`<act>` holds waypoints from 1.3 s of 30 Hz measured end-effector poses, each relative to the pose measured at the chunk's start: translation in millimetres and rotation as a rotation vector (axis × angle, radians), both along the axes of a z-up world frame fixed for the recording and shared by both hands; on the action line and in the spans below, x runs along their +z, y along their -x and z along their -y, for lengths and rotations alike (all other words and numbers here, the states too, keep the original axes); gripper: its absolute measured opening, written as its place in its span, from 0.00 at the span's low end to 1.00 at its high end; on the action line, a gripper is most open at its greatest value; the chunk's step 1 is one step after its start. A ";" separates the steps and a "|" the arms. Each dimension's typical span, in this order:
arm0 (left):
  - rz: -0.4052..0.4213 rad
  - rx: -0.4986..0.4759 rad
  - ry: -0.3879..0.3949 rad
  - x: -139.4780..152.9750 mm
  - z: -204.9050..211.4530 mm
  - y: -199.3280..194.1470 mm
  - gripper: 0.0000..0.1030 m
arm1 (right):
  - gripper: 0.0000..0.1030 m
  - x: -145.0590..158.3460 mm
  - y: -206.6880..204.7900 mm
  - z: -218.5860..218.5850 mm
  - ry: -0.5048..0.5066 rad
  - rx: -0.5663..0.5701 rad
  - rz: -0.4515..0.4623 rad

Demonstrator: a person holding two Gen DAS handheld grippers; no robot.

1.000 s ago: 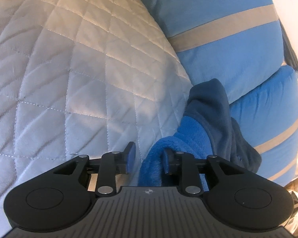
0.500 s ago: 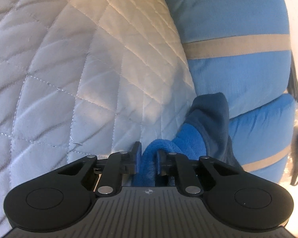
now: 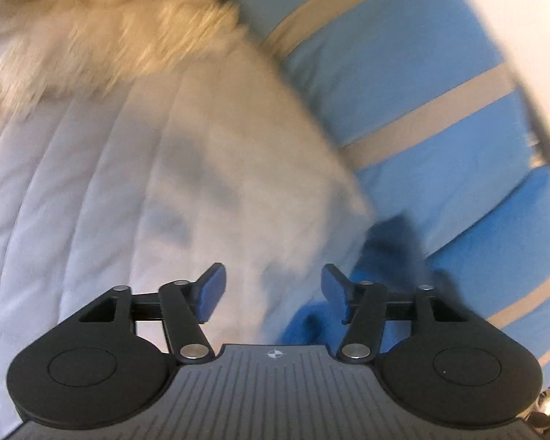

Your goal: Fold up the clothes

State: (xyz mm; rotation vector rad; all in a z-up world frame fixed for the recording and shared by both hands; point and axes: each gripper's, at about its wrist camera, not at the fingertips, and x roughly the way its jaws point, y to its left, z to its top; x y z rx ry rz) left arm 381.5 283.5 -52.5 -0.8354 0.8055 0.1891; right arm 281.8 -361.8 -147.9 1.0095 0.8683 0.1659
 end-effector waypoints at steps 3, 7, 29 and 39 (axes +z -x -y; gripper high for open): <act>0.077 -0.046 -0.024 5.0 5.1 -4.9 0.59 | 0.82 0.7 -5.7 -12.2 0.001 0.082 0.002; 0.100 -0.134 -0.045 -2.9 14.4 -16.1 0.59 | 0.82 3.6 -10.7 -39.8 -0.009 0.276 0.051; 0.020 -0.228 0.097 -46.1 25.2 -27.9 0.50 | 0.74 109.4 -143.2 -263.4 0.561 0.640 0.584; 0.005 -0.217 0.170 -55.6 17.7 -26.5 0.39 | 0.70 74.4 -256.8 -353.4 0.682 0.644 0.607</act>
